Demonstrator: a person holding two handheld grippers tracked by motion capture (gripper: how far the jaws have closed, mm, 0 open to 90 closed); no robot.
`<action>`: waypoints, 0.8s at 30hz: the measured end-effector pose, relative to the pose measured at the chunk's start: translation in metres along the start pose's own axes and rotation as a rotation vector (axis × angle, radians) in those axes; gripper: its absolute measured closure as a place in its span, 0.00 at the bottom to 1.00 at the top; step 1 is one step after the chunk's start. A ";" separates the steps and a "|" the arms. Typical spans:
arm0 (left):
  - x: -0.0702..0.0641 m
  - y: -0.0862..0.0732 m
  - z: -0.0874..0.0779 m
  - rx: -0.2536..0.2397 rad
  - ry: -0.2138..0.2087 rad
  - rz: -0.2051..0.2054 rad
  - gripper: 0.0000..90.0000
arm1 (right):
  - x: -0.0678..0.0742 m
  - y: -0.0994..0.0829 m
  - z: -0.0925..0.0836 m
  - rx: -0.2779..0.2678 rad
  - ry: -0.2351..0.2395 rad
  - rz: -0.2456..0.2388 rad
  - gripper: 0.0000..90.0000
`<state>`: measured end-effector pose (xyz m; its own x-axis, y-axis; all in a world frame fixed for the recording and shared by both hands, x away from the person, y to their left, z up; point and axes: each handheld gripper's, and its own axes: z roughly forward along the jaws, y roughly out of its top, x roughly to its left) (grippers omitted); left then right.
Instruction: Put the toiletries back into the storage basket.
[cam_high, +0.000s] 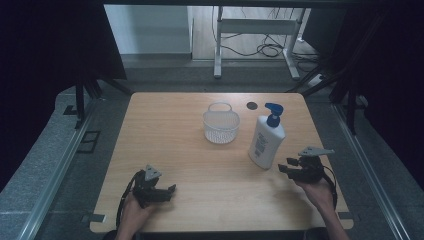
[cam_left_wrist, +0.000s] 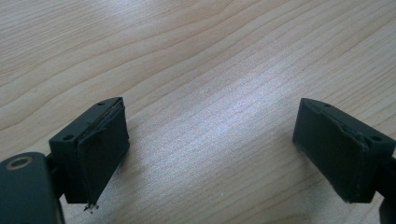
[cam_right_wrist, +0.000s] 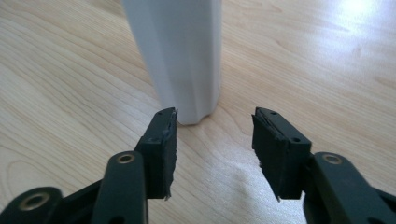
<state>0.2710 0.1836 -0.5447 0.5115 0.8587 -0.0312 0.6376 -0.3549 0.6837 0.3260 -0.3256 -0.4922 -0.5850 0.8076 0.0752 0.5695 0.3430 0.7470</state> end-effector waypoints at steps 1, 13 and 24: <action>0.000 0.000 0.000 0.000 -0.001 0.000 0.11 | 0.003 0.002 -0.002 -0.007 0.004 -0.010 0.51; 0.000 0.000 0.000 0.000 -0.001 0.000 0.11 | 0.013 0.010 -0.010 -0.014 0.011 -0.050 0.43; 0.000 0.000 0.000 0.000 0.000 -0.001 0.11 | 0.021 0.022 -0.016 -0.019 0.031 -0.084 0.36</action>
<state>0.2710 0.1836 -0.5447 0.5108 0.8591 -0.0321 0.6383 -0.3540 0.6836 0.3170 -0.3089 -0.4641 -0.6475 0.7614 0.0319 0.5069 0.3991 0.7640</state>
